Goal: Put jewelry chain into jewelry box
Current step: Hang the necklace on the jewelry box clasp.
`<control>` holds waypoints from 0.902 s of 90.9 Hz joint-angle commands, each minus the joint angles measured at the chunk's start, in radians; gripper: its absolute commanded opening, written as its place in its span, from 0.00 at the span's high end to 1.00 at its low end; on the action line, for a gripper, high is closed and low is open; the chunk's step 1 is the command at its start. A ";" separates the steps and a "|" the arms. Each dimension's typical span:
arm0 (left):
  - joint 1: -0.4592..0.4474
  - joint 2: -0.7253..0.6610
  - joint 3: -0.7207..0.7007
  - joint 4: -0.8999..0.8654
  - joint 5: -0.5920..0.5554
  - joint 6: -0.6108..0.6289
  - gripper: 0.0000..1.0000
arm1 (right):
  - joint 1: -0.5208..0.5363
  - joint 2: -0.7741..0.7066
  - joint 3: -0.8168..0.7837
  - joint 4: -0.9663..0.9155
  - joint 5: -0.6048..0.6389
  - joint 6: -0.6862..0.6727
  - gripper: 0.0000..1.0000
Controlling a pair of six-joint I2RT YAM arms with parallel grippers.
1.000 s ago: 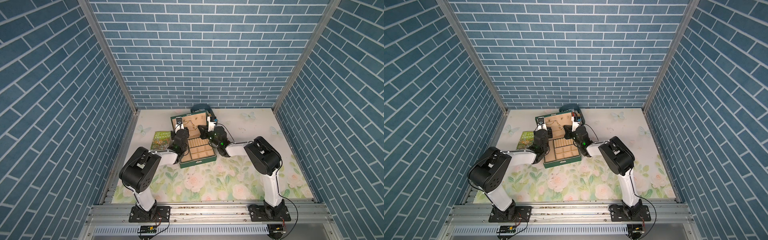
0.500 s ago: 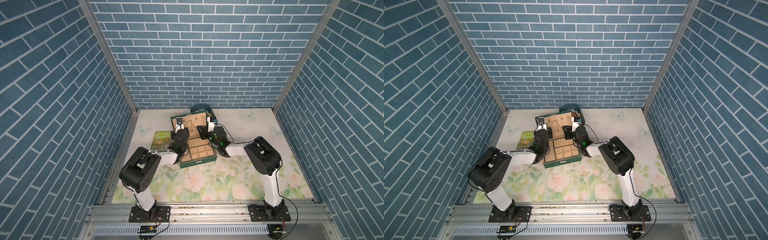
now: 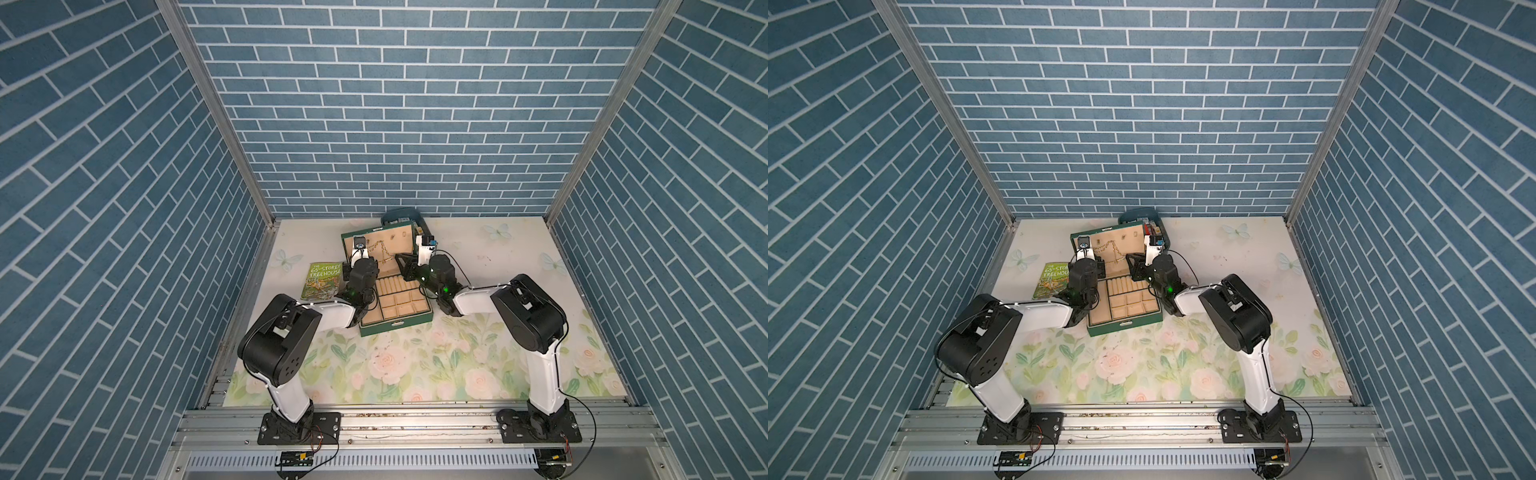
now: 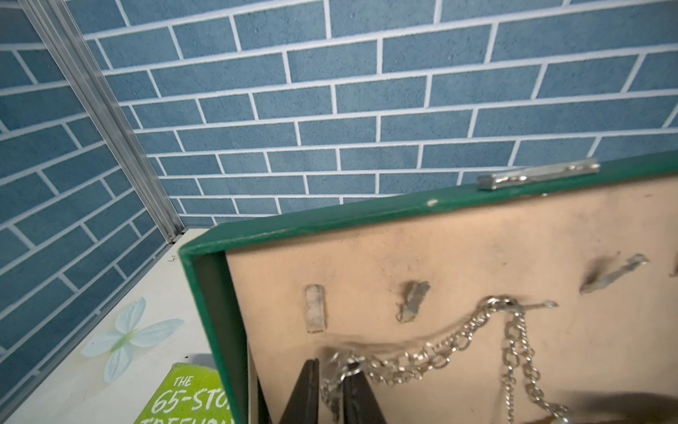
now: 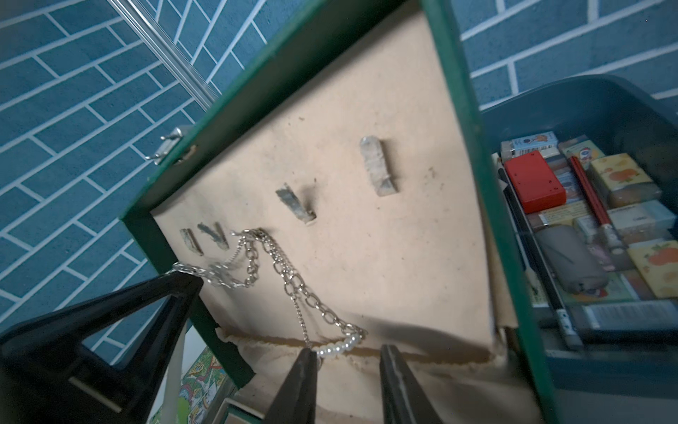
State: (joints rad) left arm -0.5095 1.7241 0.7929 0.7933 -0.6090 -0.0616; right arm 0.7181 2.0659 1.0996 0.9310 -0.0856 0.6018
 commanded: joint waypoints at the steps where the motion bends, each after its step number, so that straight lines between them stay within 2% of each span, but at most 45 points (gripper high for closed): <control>1: -0.003 -0.039 0.014 -0.021 0.010 -0.015 0.67 | 0.004 -0.054 -0.015 0.015 0.032 -0.028 0.65; 11: -0.006 -0.052 0.007 -0.030 0.019 -0.018 0.62 | 0.003 -0.060 -0.016 0.013 0.035 -0.030 0.65; 44: -0.007 -0.094 -0.002 -0.050 0.028 -0.014 0.63 | 0.003 -0.069 -0.016 0.013 0.035 -0.036 0.64; 59: -0.006 -0.145 -0.016 -0.071 0.027 -0.026 0.61 | 0.002 -0.095 -0.028 -0.008 0.032 -0.095 0.63; 71: 0.007 -0.228 -0.023 -0.137 0.029 -0.103 0.46 | 0.001 -0.128 -0.022 -0.084 0.035 -0.155 0.62; 82: 0.065 -0.315 -0.017 -0.239 0.130 -0.233 0.32 | -0.003 -0.147 0.012 -0.206 0.031 -0.189 0.61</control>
State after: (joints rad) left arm -0.4965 1.4857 0.7780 0.6594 -0.5526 -0.1562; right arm 0.7181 1.9659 1.0801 0.8497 -0.0631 0.4911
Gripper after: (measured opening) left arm 0.637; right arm 0.388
